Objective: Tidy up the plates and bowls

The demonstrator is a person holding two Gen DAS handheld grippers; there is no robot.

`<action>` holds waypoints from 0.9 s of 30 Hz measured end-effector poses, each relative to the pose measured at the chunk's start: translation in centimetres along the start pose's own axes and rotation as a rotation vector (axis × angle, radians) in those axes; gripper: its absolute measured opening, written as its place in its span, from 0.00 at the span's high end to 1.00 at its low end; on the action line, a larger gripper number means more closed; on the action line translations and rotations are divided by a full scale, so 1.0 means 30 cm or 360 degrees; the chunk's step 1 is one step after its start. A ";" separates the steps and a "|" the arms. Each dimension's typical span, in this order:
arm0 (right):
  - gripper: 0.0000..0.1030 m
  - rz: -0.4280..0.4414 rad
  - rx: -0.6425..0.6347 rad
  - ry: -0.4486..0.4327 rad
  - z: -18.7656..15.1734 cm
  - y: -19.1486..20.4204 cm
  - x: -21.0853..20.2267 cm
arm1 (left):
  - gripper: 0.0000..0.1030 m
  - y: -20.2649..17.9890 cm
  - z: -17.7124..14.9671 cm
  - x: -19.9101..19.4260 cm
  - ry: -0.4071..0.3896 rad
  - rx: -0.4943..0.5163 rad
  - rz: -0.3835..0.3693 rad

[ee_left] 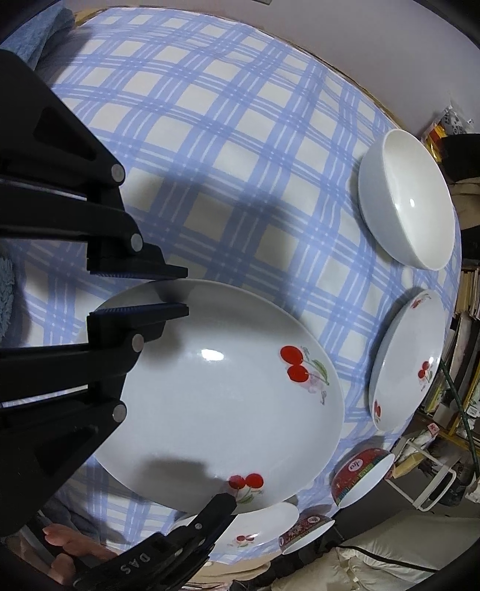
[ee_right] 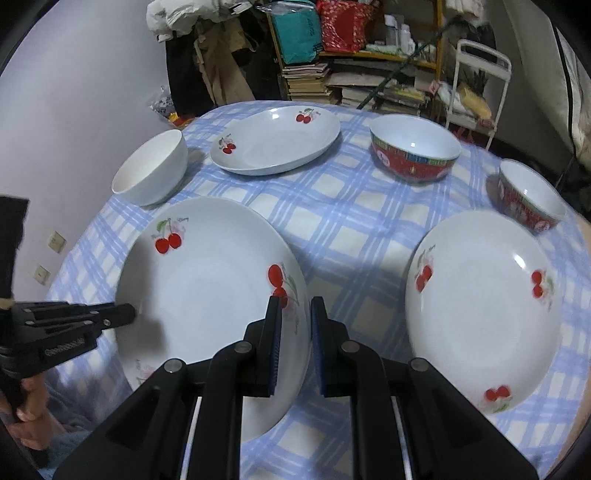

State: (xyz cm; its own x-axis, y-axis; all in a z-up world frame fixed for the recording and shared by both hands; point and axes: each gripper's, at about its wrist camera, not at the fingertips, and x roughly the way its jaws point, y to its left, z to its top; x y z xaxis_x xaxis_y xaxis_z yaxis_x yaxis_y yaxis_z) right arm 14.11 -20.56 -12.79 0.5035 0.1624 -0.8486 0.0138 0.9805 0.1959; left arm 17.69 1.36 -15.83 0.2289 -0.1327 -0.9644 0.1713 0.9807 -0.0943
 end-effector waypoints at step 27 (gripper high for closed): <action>0.84 -0.0125 -0.0035 0.0177 -0.090 -0.004 0.075 | 0.87 -0.028 -0.015 0.061 0.0104 0.0022 0.0040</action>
State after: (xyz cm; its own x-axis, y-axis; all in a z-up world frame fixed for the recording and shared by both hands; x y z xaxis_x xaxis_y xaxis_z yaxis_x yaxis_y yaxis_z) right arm 12.93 -20.02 -16.05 0.4026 0.0952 -0.9104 0.0298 0.9927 0.1170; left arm 17.54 0.35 -17.62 0.1701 -0.0980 -0.9805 0.1794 0.9815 -0.0670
